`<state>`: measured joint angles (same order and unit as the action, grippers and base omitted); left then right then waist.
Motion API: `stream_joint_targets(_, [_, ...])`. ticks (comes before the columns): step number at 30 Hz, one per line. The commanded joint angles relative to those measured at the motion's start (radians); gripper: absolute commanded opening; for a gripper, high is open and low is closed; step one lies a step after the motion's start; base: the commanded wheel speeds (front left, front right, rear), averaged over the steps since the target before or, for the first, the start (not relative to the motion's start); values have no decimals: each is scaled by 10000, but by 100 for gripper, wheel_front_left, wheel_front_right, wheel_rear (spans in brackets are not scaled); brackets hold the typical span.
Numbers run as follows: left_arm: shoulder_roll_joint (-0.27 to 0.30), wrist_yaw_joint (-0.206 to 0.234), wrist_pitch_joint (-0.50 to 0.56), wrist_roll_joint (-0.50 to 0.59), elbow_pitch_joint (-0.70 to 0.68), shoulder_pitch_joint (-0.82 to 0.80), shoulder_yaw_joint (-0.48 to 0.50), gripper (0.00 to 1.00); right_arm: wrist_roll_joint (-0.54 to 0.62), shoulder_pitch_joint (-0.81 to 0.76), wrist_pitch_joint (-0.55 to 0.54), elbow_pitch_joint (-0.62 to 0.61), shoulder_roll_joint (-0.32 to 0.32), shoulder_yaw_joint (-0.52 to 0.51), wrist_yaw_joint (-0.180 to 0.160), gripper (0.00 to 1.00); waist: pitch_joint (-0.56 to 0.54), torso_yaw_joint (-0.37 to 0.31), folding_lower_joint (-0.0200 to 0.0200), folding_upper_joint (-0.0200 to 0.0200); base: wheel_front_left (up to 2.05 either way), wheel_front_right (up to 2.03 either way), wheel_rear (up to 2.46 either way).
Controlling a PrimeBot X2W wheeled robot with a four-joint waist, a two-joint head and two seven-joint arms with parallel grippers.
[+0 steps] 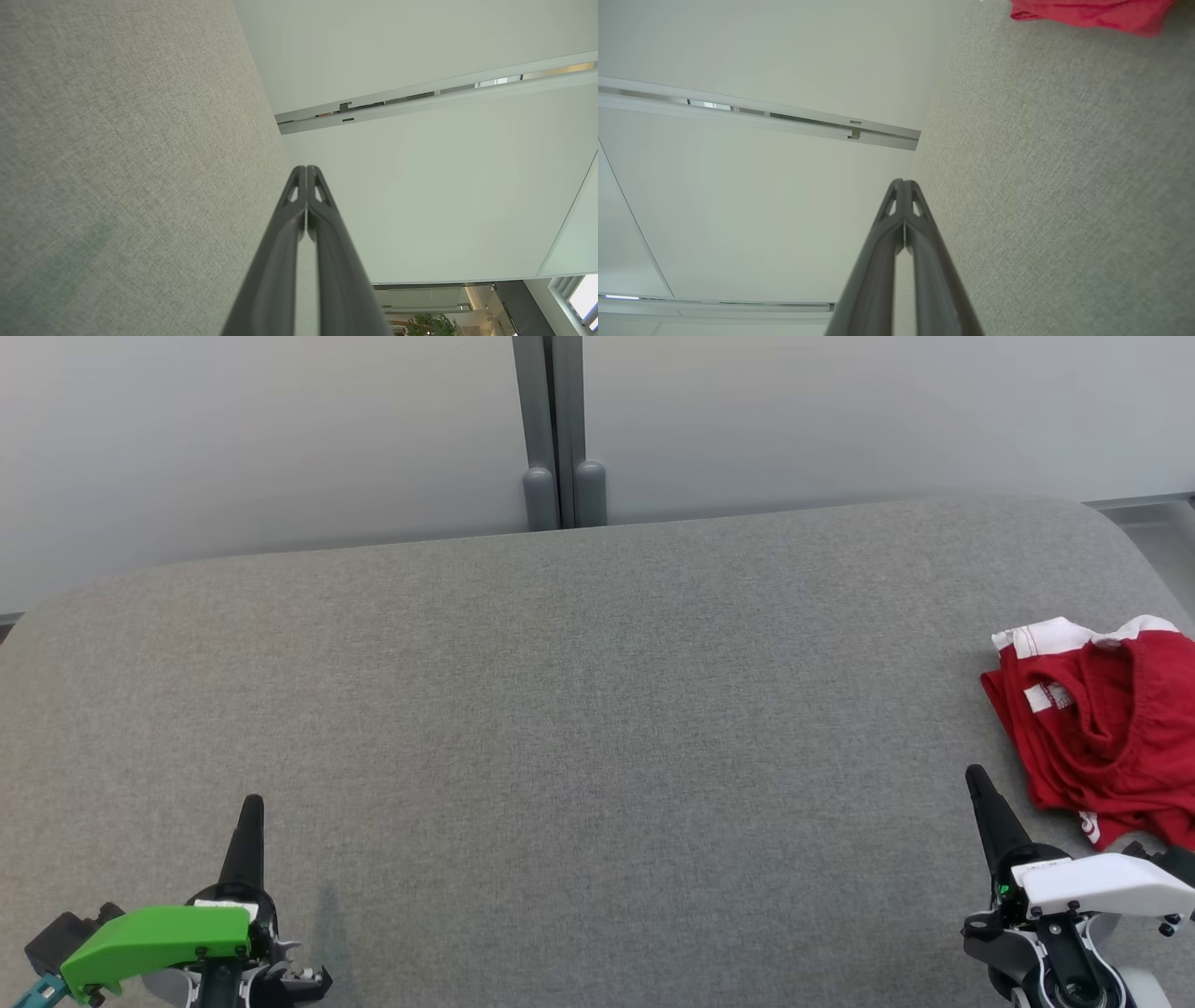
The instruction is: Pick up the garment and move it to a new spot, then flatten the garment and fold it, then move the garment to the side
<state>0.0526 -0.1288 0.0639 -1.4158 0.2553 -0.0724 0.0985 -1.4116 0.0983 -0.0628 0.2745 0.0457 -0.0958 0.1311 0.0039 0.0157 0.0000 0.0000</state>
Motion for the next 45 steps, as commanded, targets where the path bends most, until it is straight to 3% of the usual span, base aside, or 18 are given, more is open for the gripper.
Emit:
stream_joint_targets(1, [12,-28,66,-192,-79,-230,66,0,-207,140,-71,-99,58,-50,-3,0,0,-7,0,0,0,0,0])
stream_joint_targets(27, [-28,-35,534,-2000,-121,-450,183,0,-2034,140,-537,-333,72,-204,-4,0,-7,-154,0,0,0,0,0])
stream_joint_targets(45, [-25,-36,540,-1983,-112,-417,178,0,-2030,137,-548,-327,71,-198,-4,0,-7,-157,0,0,0,0,0])
